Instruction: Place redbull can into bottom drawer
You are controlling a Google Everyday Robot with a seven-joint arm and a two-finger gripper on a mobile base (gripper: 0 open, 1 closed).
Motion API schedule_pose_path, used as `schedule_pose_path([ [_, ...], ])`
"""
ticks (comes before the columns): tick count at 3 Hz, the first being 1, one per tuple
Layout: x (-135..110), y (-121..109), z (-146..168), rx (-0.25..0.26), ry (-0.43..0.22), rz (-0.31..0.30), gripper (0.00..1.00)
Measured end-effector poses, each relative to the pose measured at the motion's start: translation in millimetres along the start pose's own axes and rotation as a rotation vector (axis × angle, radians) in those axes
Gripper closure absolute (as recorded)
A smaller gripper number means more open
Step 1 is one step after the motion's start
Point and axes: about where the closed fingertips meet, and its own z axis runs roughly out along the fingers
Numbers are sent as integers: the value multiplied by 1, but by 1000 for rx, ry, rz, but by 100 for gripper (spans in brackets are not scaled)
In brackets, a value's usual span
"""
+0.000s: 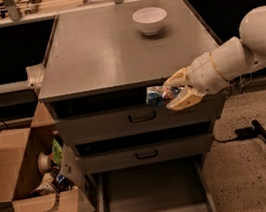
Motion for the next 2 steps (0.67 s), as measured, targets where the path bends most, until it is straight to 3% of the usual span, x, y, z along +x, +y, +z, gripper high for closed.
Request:
schedule_pose_path([
  [1,8,3,3,3,0,9,100],
  [2,32,11,13,11,1,35,100],
])
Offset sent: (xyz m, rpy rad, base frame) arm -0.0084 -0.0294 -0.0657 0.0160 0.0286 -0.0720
